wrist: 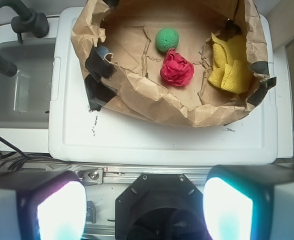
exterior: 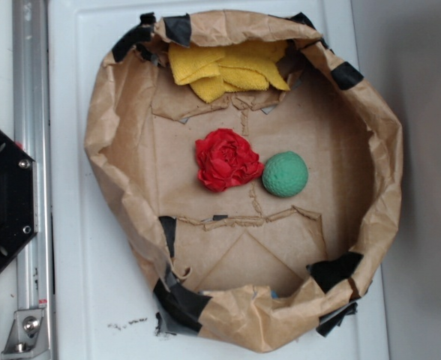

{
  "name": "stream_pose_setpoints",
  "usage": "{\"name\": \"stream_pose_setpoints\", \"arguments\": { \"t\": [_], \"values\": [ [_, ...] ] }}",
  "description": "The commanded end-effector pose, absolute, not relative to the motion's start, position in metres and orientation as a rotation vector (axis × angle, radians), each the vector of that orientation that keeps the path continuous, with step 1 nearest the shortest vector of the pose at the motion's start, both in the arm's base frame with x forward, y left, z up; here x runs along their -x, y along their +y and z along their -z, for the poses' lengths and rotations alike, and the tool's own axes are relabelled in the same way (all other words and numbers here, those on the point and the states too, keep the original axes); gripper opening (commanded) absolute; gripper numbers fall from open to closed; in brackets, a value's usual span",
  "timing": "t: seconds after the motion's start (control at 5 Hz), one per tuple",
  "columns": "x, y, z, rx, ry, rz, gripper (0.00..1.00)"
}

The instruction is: Grab the yellow cloth.

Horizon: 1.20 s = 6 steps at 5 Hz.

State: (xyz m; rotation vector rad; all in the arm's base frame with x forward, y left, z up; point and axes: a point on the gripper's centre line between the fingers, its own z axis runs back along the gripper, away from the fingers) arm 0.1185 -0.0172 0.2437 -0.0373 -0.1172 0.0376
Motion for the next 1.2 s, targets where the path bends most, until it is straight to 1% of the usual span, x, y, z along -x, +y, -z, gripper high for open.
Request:
{"name": "stream_pose_setpoints", "arguments": {
  "t": [0.0,0.2,0.4,0.6,0.8,1.0],
  "values": [
    [-0.118,-0.017,-0.244,0.037,-0.117,-0.038,1.00],
    [-0.157,0.000,-0.230,0.038,-0.113,-0.231,1.00],
    [-0.203,0.010,-0.207,-0.014,-0.231,-0.478,1.00],
    [-0.228,0.029,-0.171,0.001,-0.339,-0.729,1.00],
    [-0.244,0.051,-0.139,-0.181,-0.360,-0.948,1.00],
    [-0.250,0.068,-0.107,-0.180,-0.321,-1.071,1.00]
  ]
}}
